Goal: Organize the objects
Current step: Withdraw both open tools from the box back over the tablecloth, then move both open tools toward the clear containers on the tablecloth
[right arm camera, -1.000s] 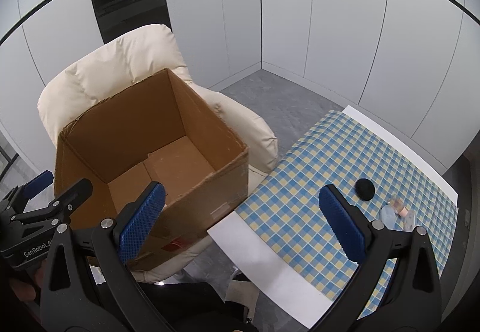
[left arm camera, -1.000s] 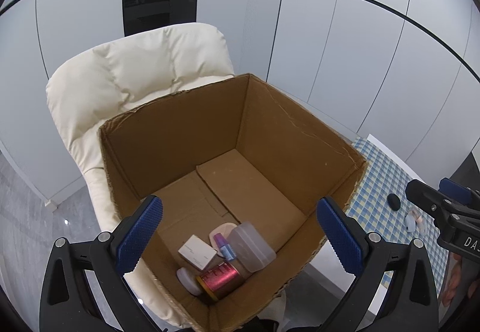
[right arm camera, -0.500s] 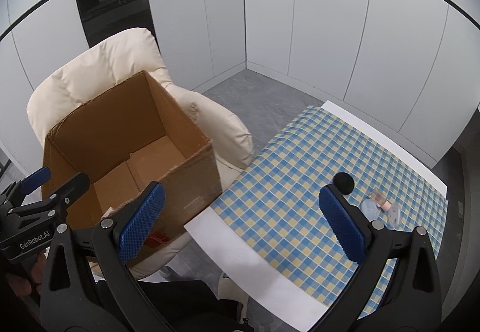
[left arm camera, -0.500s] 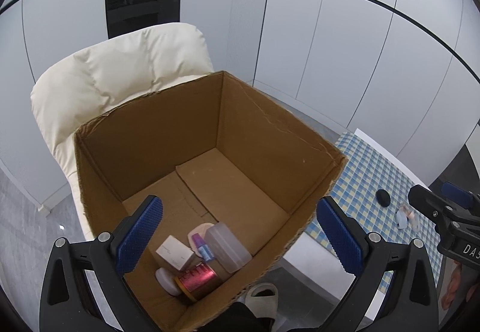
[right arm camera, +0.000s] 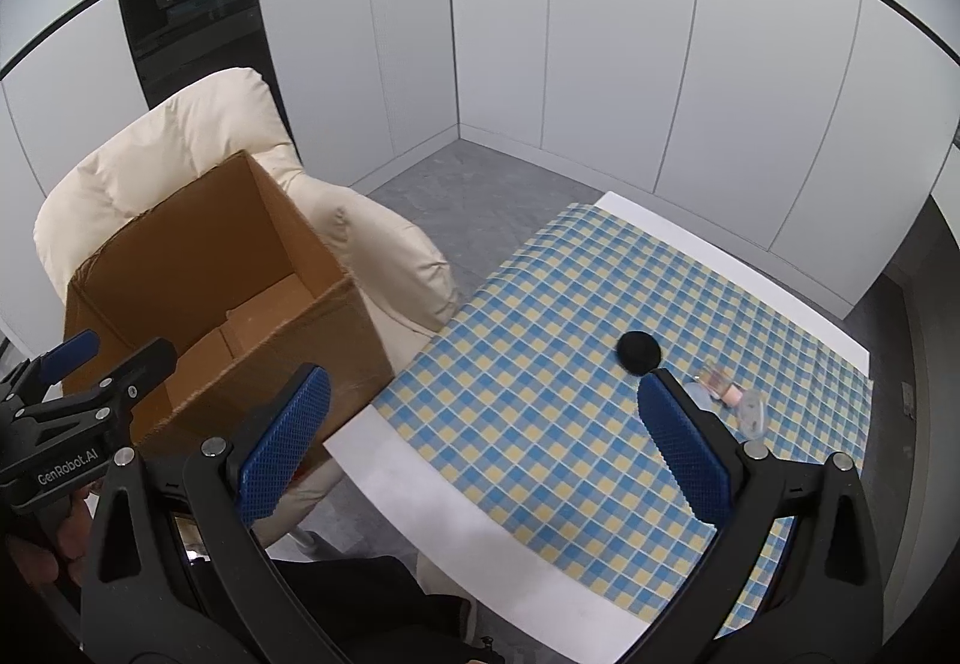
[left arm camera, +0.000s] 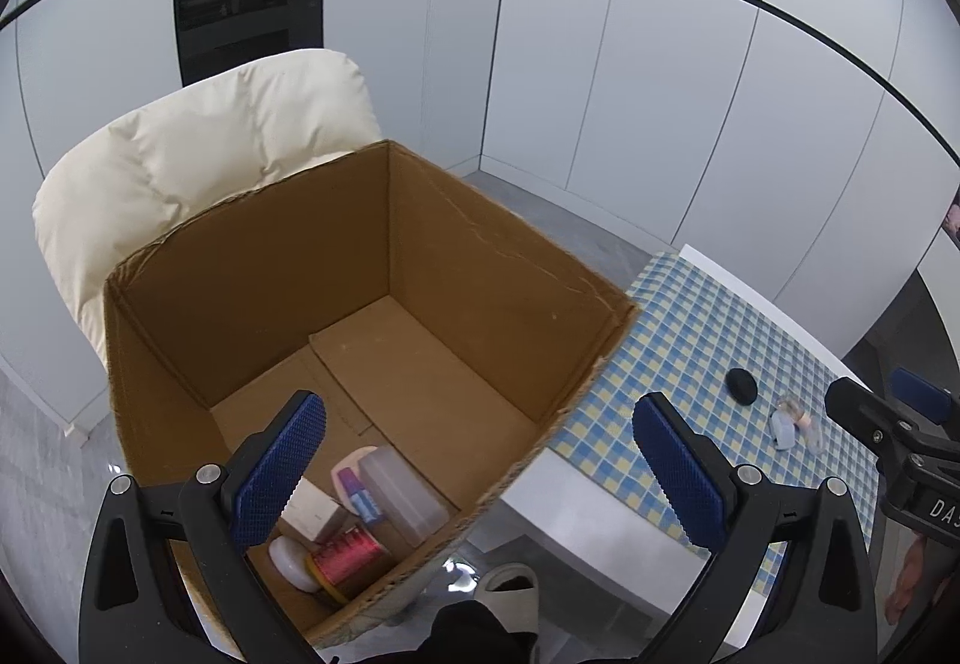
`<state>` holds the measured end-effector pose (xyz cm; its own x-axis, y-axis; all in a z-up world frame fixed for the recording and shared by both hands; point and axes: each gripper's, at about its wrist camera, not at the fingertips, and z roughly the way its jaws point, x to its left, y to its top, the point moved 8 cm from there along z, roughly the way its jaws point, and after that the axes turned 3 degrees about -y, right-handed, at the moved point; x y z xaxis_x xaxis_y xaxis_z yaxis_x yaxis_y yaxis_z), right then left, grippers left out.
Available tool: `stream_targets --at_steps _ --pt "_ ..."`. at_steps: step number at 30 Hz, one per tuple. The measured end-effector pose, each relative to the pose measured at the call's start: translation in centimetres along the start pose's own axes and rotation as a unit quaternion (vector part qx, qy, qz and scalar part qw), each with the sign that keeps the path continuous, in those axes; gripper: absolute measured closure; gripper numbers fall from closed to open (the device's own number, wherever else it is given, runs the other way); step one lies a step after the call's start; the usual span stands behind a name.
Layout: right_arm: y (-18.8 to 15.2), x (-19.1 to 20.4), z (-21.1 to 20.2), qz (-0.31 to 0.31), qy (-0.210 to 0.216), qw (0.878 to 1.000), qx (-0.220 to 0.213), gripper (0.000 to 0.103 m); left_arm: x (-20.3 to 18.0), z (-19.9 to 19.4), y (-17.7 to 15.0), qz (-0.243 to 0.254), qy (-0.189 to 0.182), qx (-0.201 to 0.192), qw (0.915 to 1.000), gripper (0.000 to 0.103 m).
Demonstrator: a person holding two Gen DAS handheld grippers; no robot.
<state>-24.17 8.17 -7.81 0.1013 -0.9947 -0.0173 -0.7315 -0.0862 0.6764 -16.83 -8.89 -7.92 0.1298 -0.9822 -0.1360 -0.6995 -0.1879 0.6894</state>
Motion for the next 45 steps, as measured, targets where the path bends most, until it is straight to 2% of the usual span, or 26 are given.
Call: stream_targets --at_steps 24,45 --pt "-1.6 -7.3 -1.4 0.035 -0.043 0.998 -0.001 0.0 -6.9 1.1 -0.1 0.042 -0.037 0.002 0.9984 0.001" --pt "-3.9 -13.8 -3.6 0.065 -0.085 0.994 -0.003 0.0 -14.4 1.3 -1.1 0.089 -0.074 0.005 0.9932 0.001"
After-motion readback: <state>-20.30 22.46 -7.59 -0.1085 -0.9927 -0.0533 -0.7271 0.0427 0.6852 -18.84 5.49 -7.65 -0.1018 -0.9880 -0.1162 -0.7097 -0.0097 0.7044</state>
